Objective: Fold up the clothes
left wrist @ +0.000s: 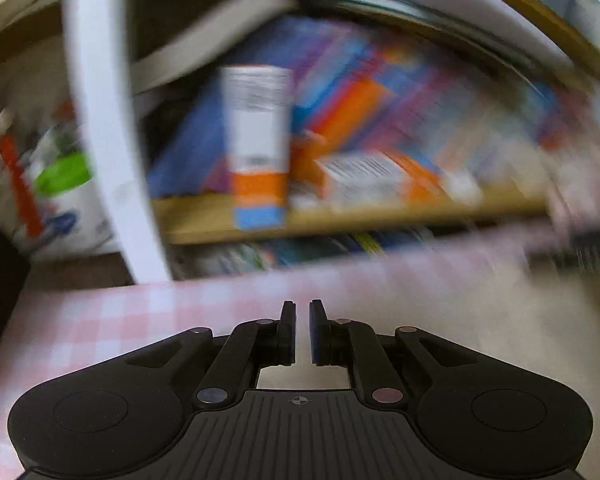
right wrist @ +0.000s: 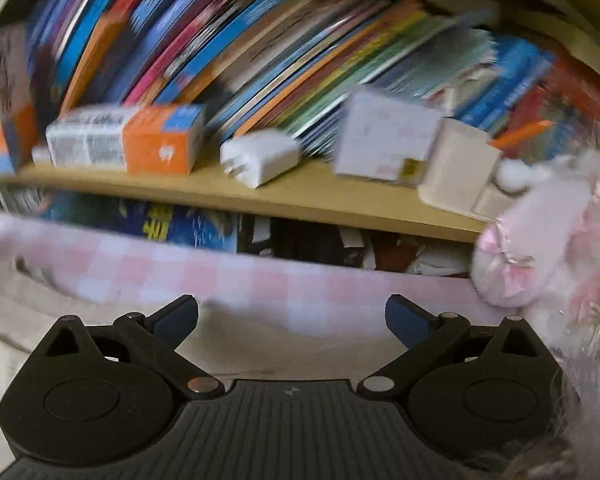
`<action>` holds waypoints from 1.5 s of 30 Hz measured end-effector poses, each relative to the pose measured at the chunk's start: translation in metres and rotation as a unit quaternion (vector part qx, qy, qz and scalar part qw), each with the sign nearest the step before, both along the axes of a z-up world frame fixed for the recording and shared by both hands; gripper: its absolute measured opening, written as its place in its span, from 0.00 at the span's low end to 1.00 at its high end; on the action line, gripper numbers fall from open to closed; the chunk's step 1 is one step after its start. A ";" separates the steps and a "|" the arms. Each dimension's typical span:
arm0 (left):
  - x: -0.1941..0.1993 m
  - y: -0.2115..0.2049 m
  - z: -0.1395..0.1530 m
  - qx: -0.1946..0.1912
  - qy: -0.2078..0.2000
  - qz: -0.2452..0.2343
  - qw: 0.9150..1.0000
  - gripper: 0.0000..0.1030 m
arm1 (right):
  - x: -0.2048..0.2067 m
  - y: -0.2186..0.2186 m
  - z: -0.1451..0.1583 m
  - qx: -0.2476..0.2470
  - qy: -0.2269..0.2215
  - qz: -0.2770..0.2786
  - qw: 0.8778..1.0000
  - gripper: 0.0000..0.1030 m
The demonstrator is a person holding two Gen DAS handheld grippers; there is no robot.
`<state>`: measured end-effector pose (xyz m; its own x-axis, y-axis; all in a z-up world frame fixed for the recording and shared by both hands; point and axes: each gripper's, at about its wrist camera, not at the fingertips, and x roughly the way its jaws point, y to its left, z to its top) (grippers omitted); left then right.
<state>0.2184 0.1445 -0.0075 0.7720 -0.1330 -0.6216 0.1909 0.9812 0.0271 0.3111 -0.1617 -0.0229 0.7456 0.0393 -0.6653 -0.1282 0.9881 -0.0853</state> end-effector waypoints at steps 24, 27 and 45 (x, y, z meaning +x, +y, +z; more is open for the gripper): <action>0.008 -0.021 -0.033 0.020 0.059 -0.015 0.998 0.10 | 0.009 0.012 0.002 0.022 -0.025 -0.017 0.999 0.98; 0.040 0.001 -0.028 -0.014 0.050 0.059 0.997 0.10 | -0.025 0.016 0.004 0.012 -0.033 0.037 0.999 0.99; -0.009 -0.067 -0.023 0.007 0.057 -0.113 0.992 0.10 | -0.019 0.137 -0.017 -0.093 -0.084 0.145 0.982 0.98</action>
<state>0.2097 0.0780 -0.0301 0.6485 -0.2851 -0.7058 0.4088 0.9126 0.0070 0.2922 -0.0252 -0.0397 0.8209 0.1547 -0.5498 -0.3697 0.8777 -0.3051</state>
